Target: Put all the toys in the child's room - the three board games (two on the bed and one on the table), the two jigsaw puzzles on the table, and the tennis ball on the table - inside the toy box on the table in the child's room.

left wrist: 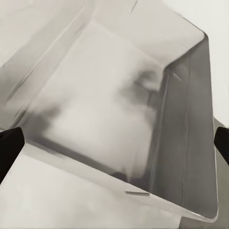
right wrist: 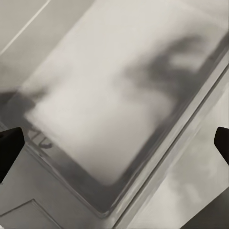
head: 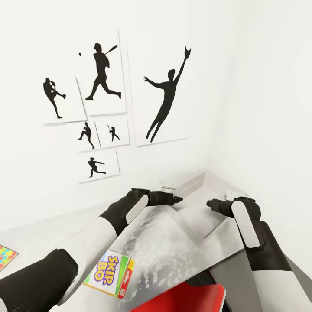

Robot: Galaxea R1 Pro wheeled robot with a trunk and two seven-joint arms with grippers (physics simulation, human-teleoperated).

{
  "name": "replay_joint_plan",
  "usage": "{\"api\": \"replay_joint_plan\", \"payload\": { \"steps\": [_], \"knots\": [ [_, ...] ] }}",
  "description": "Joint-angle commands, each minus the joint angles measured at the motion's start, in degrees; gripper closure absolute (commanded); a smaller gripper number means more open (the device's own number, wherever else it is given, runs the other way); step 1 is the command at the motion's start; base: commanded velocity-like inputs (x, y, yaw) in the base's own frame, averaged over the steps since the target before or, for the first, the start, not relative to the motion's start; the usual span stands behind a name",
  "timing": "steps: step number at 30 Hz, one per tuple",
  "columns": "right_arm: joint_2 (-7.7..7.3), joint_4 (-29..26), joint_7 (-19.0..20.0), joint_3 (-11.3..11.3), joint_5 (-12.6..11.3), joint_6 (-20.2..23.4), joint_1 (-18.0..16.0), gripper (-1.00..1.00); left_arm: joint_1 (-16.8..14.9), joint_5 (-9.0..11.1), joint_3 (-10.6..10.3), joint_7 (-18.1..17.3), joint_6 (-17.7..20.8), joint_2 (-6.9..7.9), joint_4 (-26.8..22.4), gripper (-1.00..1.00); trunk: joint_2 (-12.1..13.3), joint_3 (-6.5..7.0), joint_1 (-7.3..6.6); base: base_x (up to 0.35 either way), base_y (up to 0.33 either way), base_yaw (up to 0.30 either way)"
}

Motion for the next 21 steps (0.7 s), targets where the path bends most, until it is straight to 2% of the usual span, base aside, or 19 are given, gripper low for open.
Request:
{"api": "replay_joint_plan", "payload": {
  "steps": [1, 4, 8, 11, 21],
  "knots": [
    [-0.02, -0.04, -0.57, 0.01, -0.6, 0.16, -0.06, -1.0, -0.07, 0.46, -0.14, -0.04, -0.02, 0.0, 0.09, -1.0, -0.13, -0.2, 0.03, 0.0, 0.0, 0.0],
    [-0.02, -0.02, -0.57, -0.01, -0.6, 0.16, -0.06, -1.0, -0.07, 2.35, -0.4, -0.03, -0.49, 0.0, 0.22, -1.0, -0.13, -0.41, 0.03, 0.0, 0.0, 0.0],
    [-0.07, 0.1, -0.57, -0.05, -0.6, 0.16, -0.06, -1.0, -0.07, 6.28, -0.55, -0.02, -0.72, 0.0, 0.28, -1.0, -0.13, -0.7, 0.03, 0.0, 0.0, 0.0],
    [-0.09, 0.2, -0.52, -0.06, -0.6, 0.16, -0.06, -1.0, -0.07, 7.7, -0.62, -0.02, -0.76, 0.0, 0.29, -1.0, -0.13, -0.89, 0.03, 0.0, 0.0, 0.0],
    [-0.1, 0.34, -0.42, -0.06, -0.6, 0.16, -0.06, -1.0, -0.07, 9.01, -0.59, 0.52, -0.53, 0.0, 0.26, -1.0, -0.13, -1.04, 0.03, 0.0, 0.0, 0.0]
  ]
}}
